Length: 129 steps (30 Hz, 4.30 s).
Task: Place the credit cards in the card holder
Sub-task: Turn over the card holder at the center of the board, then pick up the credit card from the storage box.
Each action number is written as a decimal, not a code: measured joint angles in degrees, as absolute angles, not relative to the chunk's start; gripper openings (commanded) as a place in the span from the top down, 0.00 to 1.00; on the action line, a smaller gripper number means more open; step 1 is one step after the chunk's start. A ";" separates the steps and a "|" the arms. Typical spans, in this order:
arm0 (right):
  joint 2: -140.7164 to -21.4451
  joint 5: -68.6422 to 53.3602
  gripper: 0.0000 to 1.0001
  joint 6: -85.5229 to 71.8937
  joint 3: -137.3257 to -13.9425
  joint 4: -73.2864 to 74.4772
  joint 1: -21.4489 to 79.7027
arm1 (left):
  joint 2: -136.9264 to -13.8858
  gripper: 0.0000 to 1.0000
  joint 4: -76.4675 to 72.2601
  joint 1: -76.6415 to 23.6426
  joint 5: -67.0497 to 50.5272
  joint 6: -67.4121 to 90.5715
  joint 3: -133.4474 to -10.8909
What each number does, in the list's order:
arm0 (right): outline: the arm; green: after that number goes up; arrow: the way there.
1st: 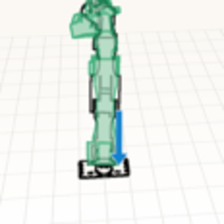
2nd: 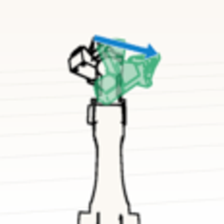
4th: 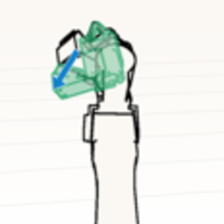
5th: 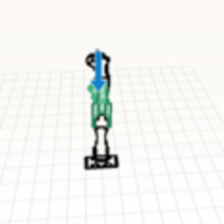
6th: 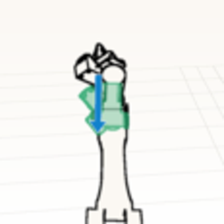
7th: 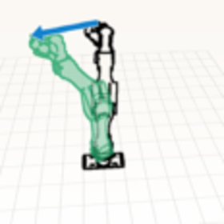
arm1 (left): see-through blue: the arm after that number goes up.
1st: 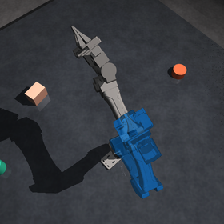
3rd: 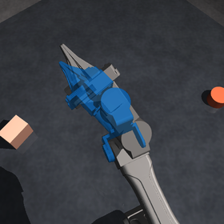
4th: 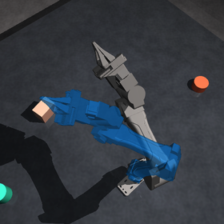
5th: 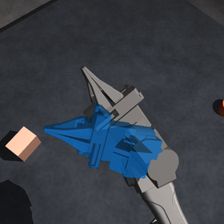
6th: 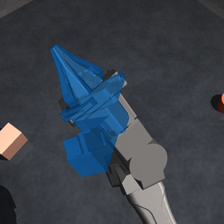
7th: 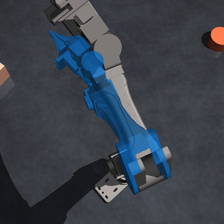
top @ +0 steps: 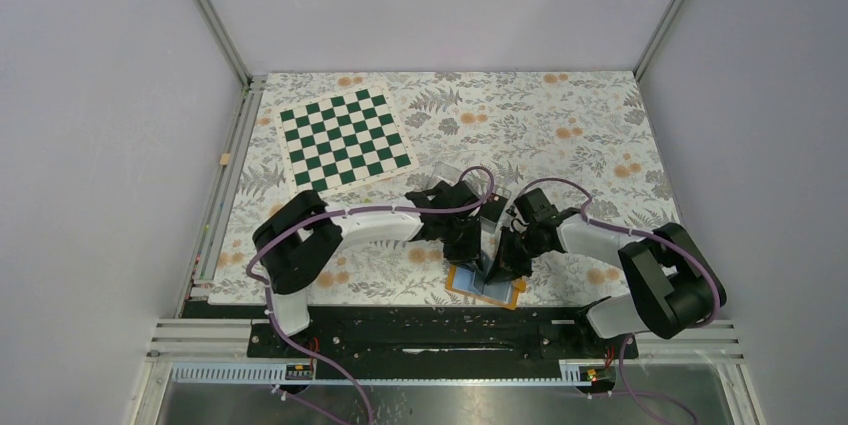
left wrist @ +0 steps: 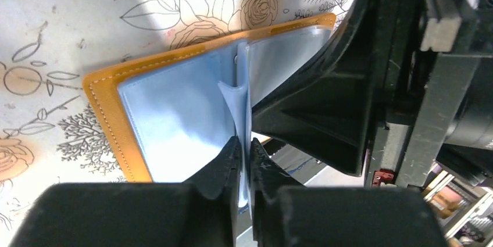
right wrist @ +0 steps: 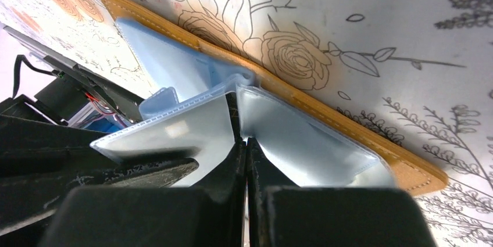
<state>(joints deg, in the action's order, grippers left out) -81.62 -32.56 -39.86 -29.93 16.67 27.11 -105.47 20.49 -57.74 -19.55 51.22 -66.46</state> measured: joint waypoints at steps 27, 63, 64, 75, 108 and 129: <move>-67.13 -21.58 0.85 -32.03 -37.10 37.43 25.85 | -116.07 0.53 67.16 -62.04 7.53 45.32 -91.61; -78.67 -21.78 0.35 -28.03 -55.72 39.92 18.15 | -95.18 0.54 -1.15 -37.06 -32.75 58.35 -61.28; -80.51 -22.00 0.36 -28.03 -57.28 39.86 17.82 | -97.30 0.58 1.19 -36.47 -32.88 57.14 -65.01; -96.64 -21.39 0.61 -26.55 -66.72 39.90 16.91 | -119.13 0.72 24.69 -37.41 -32.77 44.93 -93.30; -98.67 -20.53 0.78 -23.27 -66.72 41.23 16.82 | -129.62 0.96 39.18 -42.11 -25.45 38.76 -103.85; -98.80 -20.56 0.80 -22.72 -66.70 41.78 16.71 | -128.73 1.00 39.42 -43.42 -22.35 38.54 -103.96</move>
<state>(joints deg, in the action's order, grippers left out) -98.80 -20.56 -22.72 -66.70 41.78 16.71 -128.73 39.42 -43.42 -22.35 38.54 -103.96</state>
